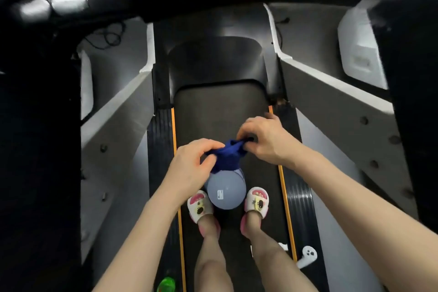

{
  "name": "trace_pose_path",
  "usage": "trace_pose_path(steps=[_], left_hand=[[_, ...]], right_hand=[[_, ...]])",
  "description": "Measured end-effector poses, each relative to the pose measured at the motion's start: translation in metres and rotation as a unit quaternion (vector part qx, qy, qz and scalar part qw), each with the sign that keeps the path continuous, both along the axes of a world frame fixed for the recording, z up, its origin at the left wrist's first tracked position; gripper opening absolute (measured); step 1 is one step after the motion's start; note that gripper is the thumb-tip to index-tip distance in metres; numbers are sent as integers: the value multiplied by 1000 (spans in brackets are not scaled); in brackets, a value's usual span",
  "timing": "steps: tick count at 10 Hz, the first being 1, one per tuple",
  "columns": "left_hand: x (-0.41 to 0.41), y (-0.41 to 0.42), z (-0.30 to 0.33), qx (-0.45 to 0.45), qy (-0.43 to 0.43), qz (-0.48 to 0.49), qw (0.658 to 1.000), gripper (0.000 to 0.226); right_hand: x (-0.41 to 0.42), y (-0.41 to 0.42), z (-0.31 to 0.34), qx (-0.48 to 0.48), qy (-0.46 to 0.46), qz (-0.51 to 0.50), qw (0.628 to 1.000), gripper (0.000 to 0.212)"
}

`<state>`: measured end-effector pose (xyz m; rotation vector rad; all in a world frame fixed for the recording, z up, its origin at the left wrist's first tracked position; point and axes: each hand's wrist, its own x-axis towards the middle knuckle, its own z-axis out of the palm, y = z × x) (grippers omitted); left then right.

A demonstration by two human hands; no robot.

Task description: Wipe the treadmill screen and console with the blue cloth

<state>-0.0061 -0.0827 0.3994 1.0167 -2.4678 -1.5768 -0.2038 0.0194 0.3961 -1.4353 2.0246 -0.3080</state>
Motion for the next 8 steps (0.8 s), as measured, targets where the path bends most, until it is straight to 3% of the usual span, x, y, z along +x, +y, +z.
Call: trace_pose_path(steps=[2, 3, 4, 6, 8], left_hand=[[21, 22, -156, -126, -13, -4, 992, 31], [41, 50, -240, -145, -36, -35, 988, 34], [63, 84, -305, -159, -70, -84, 981, 34], [93, 132, -379, -103, -153, -129, 974, 23], [65, 115, -411, -91, -171, -11, 981, 24]], right_hand=[[23, 43, -143, -22, 85, -3, 996, 15], [41, 64, -212, 8, 98, 37, 994, 20], [63, 90, -271, 119, 94, 89, 984, 19], [96, 147, -359, 215, 32, 122, 968, 23], [81, 112, -392, 188, 44, 23, 981, 26]])
